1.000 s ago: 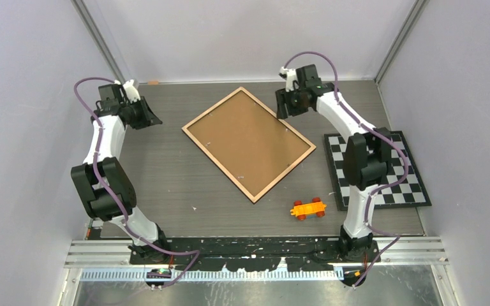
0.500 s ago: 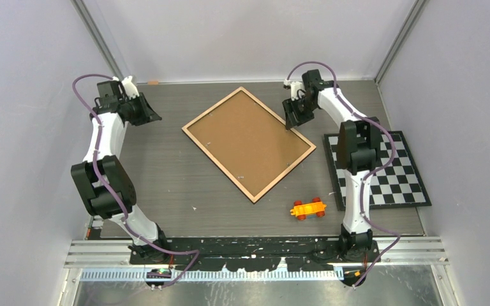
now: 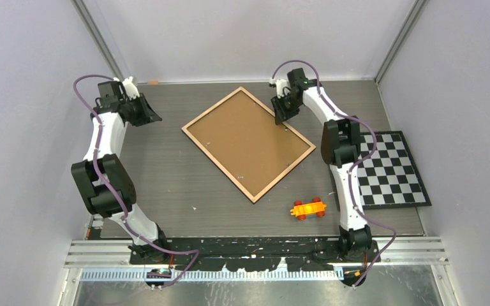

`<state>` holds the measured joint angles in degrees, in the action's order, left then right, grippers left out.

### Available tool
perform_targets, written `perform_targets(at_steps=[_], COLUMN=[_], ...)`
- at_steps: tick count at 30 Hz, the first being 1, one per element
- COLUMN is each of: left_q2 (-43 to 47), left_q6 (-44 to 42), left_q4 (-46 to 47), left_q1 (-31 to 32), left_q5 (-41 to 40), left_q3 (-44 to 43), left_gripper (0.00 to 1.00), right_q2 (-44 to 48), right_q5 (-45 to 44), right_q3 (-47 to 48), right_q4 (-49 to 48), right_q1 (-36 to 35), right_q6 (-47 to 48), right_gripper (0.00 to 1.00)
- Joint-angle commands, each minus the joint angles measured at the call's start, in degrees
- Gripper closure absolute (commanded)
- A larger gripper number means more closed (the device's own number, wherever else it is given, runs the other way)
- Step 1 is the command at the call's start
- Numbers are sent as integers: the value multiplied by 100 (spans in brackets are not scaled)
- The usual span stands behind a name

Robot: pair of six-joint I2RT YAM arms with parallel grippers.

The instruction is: Take the photo out of the frame

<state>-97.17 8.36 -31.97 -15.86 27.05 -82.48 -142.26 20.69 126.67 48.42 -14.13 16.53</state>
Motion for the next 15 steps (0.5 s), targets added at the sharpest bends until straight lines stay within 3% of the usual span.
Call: perform_targets(at_steps=[1,8,15], left_q2=[18,66,236], left_q6=[-89,-93,-146], left_q4=[70,64,61], left_q1=[-40,-38,-42], left_q5=[15,6,-22], left_q3=[-226,-205,-76], left_gripper=[100,100,100], right_q2=[-400,-409,10], right_q5=[278,466,302], right_q3=[813,745,125], right_q4=[467,1293,1288], right_q1=[-239,-876,-1640], right_q6=[447,1553,2367], right_gripper=[61,83,86])
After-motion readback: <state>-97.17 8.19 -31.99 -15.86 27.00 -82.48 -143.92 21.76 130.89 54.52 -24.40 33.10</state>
